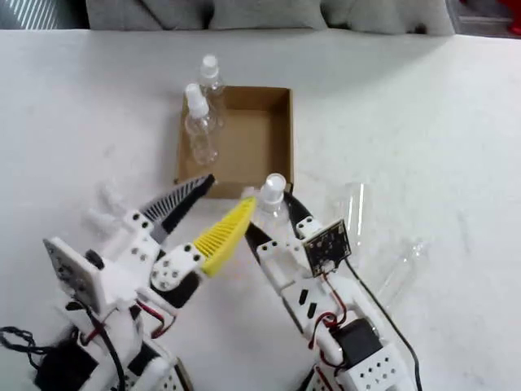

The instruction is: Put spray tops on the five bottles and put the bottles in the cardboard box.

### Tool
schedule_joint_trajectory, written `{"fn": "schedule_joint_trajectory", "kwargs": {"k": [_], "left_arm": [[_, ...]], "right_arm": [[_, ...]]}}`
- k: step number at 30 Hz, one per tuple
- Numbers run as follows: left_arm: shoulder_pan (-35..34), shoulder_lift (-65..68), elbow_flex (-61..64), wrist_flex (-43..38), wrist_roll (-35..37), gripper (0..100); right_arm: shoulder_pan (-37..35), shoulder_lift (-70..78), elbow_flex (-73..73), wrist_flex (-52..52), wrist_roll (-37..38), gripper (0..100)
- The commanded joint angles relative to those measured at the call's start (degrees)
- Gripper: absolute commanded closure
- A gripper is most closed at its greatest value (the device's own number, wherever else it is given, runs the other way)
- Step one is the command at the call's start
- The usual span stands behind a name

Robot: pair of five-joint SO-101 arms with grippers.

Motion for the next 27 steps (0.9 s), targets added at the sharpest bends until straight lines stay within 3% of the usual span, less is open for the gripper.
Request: {"fn": "schedule_joint_trajectory", "kwargs": {"k": [1,4,12,21,27], "left_arm": [[-4.18,0.48,-3.87,0.62,-0.53,98],[-10.24,0.48,-1.14,0.62,-0.26,94],[-26.51,0.48,11.43,0.53,-0.26,98],[-34.86,0.48,26.02,0.18,-0.53,98],[-40.13,0.4,30.68,0.0,-0.7,98]], "right_arm": [[0.75,-0.57,0.26,-0.66,0.44,98.2],[0.84,-0.57,0.26,-0.66,0.44,98.2],[3.82,-0.57,0.0,-4.79,0.44,98.2],[9.19,-0.13,-0.62,-21.67,0.7,97.8],[9.27,-0.04,-3.16,-23.96,8.79,98.1]]}}
